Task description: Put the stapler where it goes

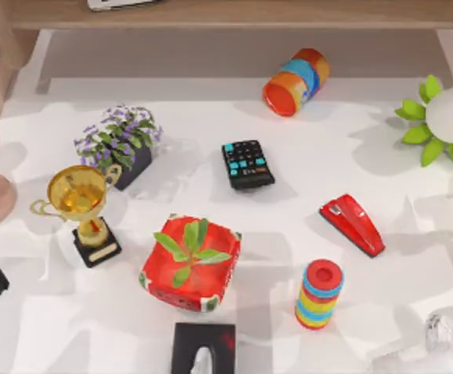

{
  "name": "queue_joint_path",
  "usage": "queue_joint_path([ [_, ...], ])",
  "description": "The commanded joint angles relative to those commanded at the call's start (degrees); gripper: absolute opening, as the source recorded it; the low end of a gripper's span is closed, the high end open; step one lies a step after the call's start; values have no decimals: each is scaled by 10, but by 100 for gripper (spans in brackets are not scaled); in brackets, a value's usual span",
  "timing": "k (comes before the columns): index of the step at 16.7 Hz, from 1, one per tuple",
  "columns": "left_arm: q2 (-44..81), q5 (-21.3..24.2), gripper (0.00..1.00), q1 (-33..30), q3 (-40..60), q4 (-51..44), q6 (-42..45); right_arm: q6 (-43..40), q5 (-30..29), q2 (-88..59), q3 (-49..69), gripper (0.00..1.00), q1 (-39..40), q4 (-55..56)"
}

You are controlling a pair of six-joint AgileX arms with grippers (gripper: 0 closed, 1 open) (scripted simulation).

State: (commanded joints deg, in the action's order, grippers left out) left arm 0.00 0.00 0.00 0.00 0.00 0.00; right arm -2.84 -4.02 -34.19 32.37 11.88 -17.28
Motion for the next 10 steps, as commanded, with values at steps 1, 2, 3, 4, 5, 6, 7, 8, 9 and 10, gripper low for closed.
queue_joint_path([
  [1,0,0,100,0,0,0,0,-7,-3,-58,43,100,15,-31],
  [2,0,0,100,0,0,0,0,-13,-6,-118,86,100,30,-64],
  [3,0,0,100,0,0,0,0,-20,-9,-179,129,100,44,-97],
  [4,0,0,100,0,0,0,0,-28,-10,-242,171,100,58,-131],
  [5,0,0,100,0,0,0,0,-35,-11,-304,213,100,71,-165],
  [6,0,0,100,0,0,0,0,-43,-11,-366,253,100,82,-199],
  [7,0,0,100,0,0,0,0,-50,-11,-427,292,100,93,-232],
  [8,0,0,100,0,0,0,0,-57,-9,-485,328,100,101,-265],
  [9,0,0,100,0,0,0,0,-65,-6,-540,362,100,108,-295],
  [10,0,0,100,0,0,0,0,-71,-3,-591,394,100,113,-323],
])
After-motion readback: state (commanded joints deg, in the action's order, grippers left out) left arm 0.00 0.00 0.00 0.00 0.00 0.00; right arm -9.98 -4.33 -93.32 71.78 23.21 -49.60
